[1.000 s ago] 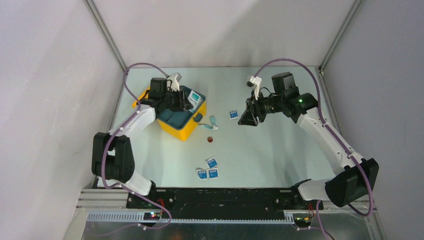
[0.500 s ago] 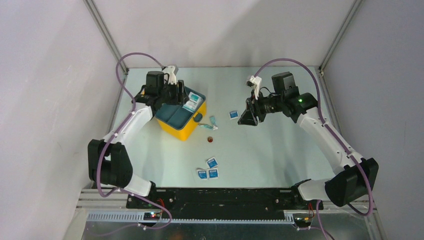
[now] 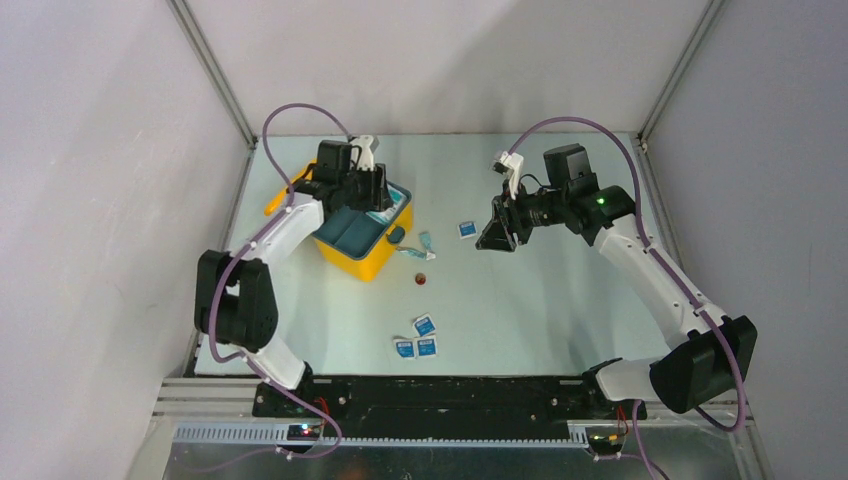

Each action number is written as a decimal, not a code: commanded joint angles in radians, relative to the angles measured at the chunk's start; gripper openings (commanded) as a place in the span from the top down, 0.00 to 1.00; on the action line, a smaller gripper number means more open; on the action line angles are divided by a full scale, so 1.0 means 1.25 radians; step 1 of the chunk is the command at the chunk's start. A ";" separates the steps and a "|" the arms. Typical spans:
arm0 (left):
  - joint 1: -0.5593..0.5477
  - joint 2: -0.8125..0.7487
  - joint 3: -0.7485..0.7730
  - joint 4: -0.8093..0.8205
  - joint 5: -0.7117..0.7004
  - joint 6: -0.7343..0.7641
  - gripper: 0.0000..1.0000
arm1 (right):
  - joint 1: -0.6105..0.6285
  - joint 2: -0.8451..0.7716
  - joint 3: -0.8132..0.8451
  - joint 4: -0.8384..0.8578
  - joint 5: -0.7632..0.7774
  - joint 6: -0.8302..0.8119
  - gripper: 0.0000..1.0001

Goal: Organize the medicine kit

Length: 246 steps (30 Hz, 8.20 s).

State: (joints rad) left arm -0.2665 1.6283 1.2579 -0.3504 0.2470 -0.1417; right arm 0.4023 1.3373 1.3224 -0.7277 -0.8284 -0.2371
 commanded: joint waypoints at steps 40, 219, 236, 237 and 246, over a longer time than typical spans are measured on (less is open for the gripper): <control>-0.033 -0.031 -0.029 -0.017 0.021 0.024 0.53 | -0.011 -0.014 -0.017 0.016 -0.015 0.002 0.51; 0.292 -0.530 -0.259 0.052 0.057 -0.101 0.04 | 0.332 0.444 0.070 0.355 0.425 -0.376 0.66; 0.296 -0.532 -0.261 0.051 0.054 -0.100 0.04 | 0.360 0.600 0.068 0.459 0.546 -0.673 0.68; 0.296 -0.531 -0.262 0.051 0.054 -0.100 0.04 | 0.360 0.604 0.068 0.464 0.553 -0.679 0.68; 0.297 -0.531 -0.264 0.051 0.055 -0.100 0.04 | 0.355 0.640 0.063 0.507 0.595 -0.726 0.69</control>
State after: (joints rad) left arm 0.0948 0.9768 0.9440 -0.3168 0.3027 -0.2619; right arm 0.8516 2.1014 1.4063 -0.1337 -0.1200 -1.1072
